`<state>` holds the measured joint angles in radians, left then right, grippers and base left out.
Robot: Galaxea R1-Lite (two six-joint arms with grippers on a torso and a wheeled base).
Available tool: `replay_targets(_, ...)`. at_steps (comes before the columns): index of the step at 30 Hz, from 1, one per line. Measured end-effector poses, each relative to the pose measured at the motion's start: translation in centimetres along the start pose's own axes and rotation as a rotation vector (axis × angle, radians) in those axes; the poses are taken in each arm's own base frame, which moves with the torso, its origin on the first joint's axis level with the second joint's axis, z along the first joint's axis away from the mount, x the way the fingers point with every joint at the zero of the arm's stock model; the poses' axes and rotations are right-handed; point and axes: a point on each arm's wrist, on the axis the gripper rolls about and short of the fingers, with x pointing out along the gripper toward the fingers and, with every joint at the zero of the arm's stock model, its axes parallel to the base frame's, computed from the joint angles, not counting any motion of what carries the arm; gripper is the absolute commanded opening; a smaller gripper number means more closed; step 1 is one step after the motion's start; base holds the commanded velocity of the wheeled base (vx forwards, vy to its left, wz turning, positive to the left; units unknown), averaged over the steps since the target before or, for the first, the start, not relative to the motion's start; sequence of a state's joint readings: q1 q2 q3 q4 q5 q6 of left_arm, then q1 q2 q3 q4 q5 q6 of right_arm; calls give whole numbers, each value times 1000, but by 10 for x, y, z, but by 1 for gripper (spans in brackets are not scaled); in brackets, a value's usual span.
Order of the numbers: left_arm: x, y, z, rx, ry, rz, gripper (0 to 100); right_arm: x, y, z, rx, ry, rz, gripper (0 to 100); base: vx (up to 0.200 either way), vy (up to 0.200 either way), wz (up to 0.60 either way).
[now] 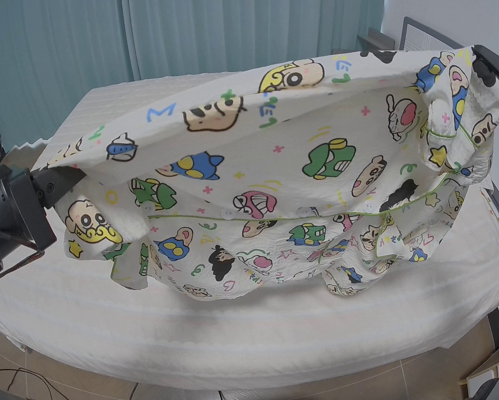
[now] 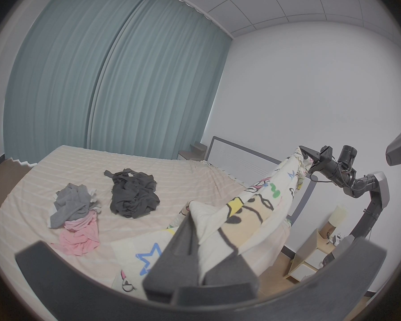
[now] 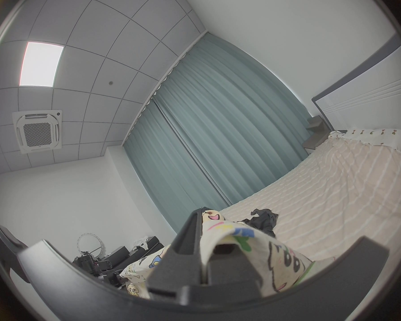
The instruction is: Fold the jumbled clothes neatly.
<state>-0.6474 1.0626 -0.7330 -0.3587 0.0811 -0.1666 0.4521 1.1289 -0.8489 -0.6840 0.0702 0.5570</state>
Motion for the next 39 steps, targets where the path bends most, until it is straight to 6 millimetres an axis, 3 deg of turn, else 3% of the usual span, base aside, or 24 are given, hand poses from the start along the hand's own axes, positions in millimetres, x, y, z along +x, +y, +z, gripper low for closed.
replay_targets(34, 0, 1, -6, 1, 18, 3, 0, 5, 0, 1, -2, -1, 1, 0, 0, -200, 0)
replay_targets(39, -1, 2, -8, 2, 24, 7, 0, 5, 0, 1, -2, 0, 2, 0, 0, 0, 0)
